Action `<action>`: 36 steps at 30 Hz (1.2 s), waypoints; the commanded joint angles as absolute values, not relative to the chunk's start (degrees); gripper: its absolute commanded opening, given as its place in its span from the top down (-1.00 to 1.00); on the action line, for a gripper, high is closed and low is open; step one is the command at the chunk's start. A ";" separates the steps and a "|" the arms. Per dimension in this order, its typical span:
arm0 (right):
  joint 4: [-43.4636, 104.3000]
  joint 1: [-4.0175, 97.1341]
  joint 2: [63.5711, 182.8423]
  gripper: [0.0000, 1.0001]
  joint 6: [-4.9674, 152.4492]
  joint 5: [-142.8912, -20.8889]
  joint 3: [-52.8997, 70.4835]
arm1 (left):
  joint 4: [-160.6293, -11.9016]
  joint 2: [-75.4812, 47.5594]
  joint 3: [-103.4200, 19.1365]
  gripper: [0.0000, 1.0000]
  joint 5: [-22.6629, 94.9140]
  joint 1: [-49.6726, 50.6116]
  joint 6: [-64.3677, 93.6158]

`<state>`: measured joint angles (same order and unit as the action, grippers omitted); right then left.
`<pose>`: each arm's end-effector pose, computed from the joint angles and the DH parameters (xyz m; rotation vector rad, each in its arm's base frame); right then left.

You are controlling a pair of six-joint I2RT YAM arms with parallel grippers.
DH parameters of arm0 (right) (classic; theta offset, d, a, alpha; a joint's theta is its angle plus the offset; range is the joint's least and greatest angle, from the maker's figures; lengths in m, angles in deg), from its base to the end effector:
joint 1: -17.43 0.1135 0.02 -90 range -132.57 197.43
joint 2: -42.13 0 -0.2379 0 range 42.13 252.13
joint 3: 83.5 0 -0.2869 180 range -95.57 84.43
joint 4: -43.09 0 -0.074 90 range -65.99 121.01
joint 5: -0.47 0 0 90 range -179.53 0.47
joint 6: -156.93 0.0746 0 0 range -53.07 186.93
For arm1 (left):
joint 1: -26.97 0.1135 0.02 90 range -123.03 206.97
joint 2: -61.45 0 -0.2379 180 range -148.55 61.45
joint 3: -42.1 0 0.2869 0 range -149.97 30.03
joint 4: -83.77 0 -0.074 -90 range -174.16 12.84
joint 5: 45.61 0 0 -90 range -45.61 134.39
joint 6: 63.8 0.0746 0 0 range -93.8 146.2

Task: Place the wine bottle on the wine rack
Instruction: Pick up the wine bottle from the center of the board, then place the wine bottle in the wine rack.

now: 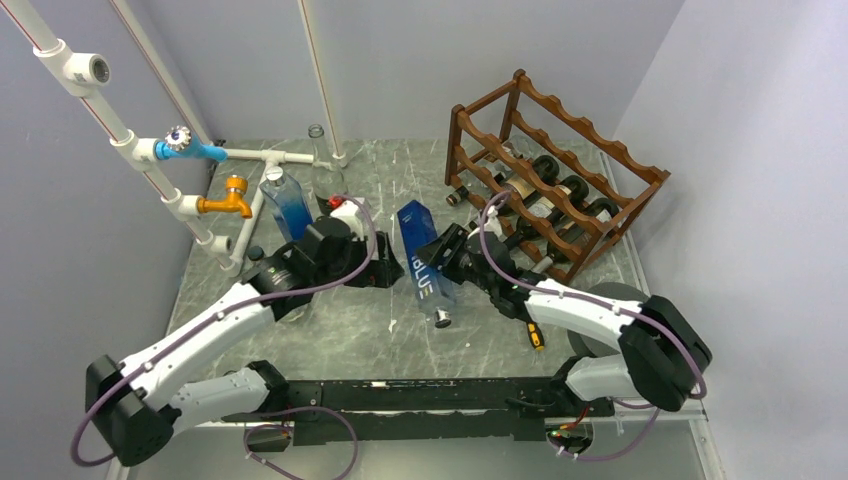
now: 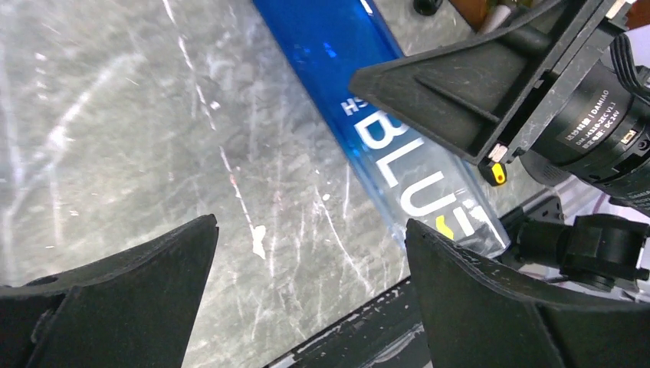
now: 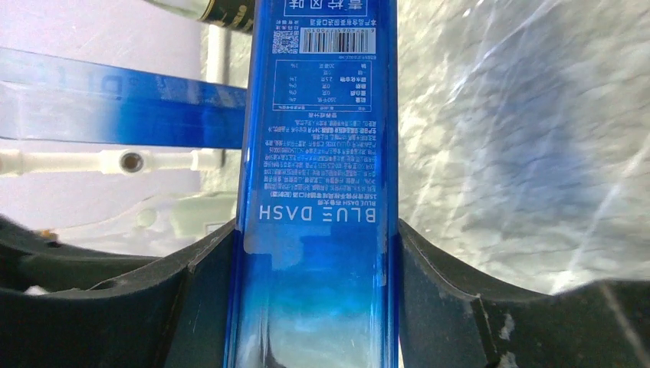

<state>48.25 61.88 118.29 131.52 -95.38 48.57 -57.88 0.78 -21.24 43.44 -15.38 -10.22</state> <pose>0.2568 0.2412 0.1507 0.4482 2.1077 1.0954 0.2288 -0.2103 0.2476 0.1291 2.3031 -0.7657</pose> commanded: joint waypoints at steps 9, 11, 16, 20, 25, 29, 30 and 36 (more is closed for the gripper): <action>37.21 60.94 109.21 1.00 116.70 -108.94 37.24 | -45.69 7.54 -35.34 -0.97 61.15 -15.37 0.28; 36.34 60.98 108.89 1.00 116.03 -109.93 36.50 | -45.58 7.52 -35.84 -0.97 61.60 -15.36 1.22; 33.14 60.95 109.24 1.00 113.42 -112.95 32.50 | -45.52 6.64 -35.91 -0.97 58.68 -15.36 1.95; 31.29 60.95 110.35 1.00 112.47 -115.70 28.94 | -44.96 5.71 -36.91 -0.97 56.43 -15.37 2.83; 27.02 60.98 113.34 1.00 113.69 -119.54 23.78 | -44.88 6.23 -36.94 -0.97 55.32 -15.38 2.48; 24.20 60.95 114.53 1.00 114.68 -122.33 20.80 | -45.84 7.69 -34.35 -0.97 52.68 -15.39 0.36; 23.65 60.99 114.51 1.00 114.58 -123.04 20.28 | -46.03 8.07 -33.71 -0.97 52.09 -15.32 -0.09; 16.98 61.01 115.80 1.00 115.33 -128.79 16.48 | -46.37 9.24 -31.07 -0.98 50.97 -15.36 -1.95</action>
